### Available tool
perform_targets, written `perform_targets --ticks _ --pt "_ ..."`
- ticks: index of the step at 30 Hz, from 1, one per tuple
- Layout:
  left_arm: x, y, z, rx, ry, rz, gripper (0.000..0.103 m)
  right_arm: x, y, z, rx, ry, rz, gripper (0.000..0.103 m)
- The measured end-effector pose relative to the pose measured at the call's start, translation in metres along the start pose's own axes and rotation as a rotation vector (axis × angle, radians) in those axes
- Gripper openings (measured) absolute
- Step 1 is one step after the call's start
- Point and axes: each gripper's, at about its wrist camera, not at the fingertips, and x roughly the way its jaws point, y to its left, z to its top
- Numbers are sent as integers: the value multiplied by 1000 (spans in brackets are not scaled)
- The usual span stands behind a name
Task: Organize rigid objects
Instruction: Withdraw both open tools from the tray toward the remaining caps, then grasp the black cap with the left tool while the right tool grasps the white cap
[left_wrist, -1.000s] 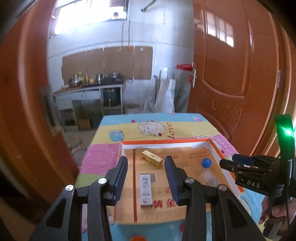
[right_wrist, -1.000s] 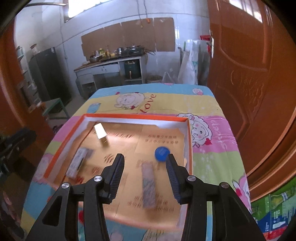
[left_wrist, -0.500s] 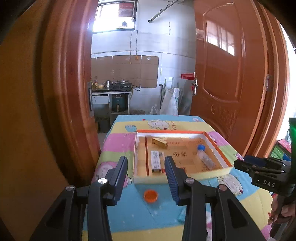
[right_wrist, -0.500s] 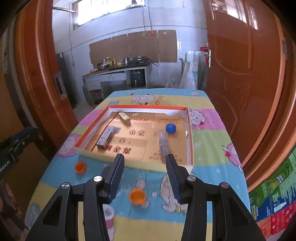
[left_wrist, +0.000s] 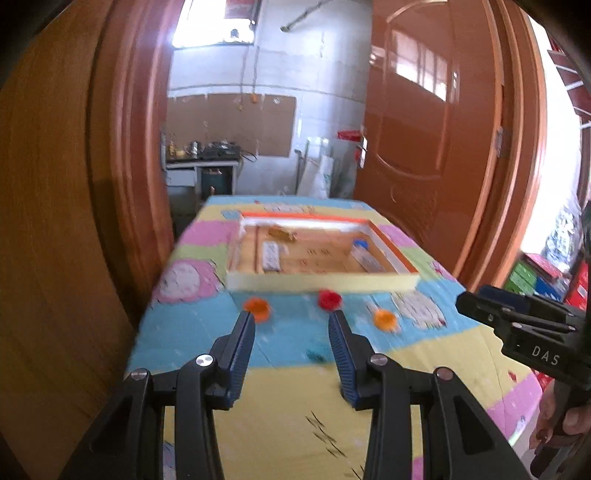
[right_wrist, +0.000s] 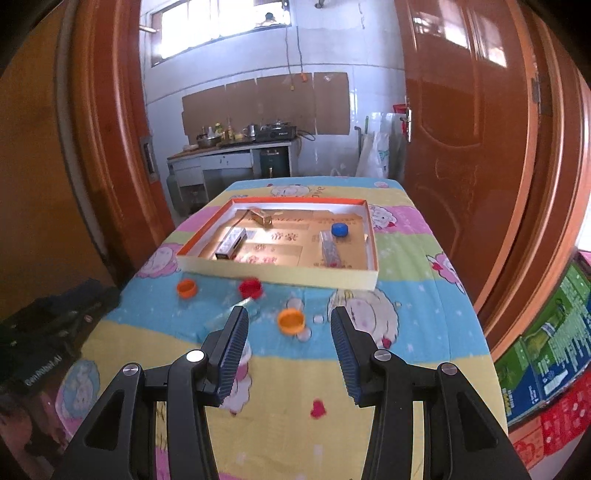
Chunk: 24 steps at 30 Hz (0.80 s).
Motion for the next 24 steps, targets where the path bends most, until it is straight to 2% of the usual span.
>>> perform_targets --ticks 4,9,16,21,24 --pt "21 -25 -21 75 111 -70 42 3 1 -16 -3 20 8 48" --pt "36 -46 -37 136 176 -132 42 11 -9 -24 20 48 10 48" --pt "59 -55 -48 164 253 -110 42 19 -21 -26 41 59 15 48" --pt "75 -55 -50 161 285 -99 42 26 -23 -27 43 67 24 48" --pt "77 -53 -50 147 277 -95 41 31 -24 -29 38 75 25 48"
